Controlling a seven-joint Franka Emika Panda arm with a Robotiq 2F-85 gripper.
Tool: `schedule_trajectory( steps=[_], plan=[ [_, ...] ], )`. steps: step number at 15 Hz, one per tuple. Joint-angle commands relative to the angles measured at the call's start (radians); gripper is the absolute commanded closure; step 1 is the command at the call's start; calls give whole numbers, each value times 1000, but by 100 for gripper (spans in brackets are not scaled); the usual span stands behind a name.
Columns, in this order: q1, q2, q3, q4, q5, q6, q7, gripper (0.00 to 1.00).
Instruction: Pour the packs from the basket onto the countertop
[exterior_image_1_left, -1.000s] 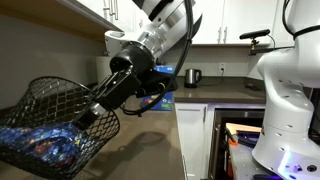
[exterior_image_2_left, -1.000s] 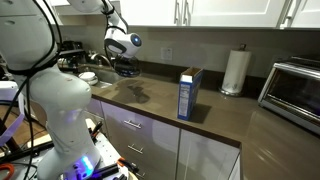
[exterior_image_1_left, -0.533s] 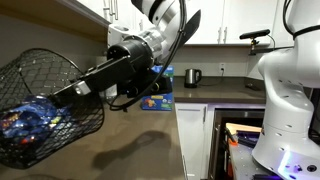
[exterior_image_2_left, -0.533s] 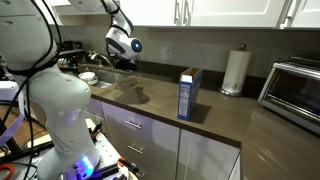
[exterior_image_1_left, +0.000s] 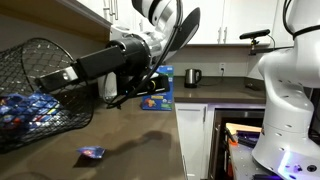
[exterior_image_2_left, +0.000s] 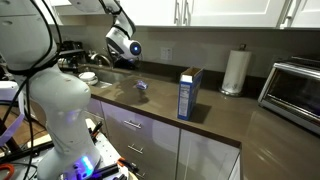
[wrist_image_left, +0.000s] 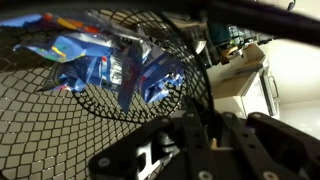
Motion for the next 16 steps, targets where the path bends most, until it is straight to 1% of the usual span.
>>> schedule_trajectory(
  steps=[1, 5, 9, 11, 16],
  plan=[
    [-25, -27, 21, -15, 104, -9, -25, 97],
    [-27, -25, 26, -10, 256, 14, -41, 97],
    [-33, -24, 32, -10, 367, 12, -70, 97],
    [-35, -24, 35, -12, 387, 10, -74, 97],
    [-37, -25, 37, -16, 369, -27, -102, 97]
  ],
)
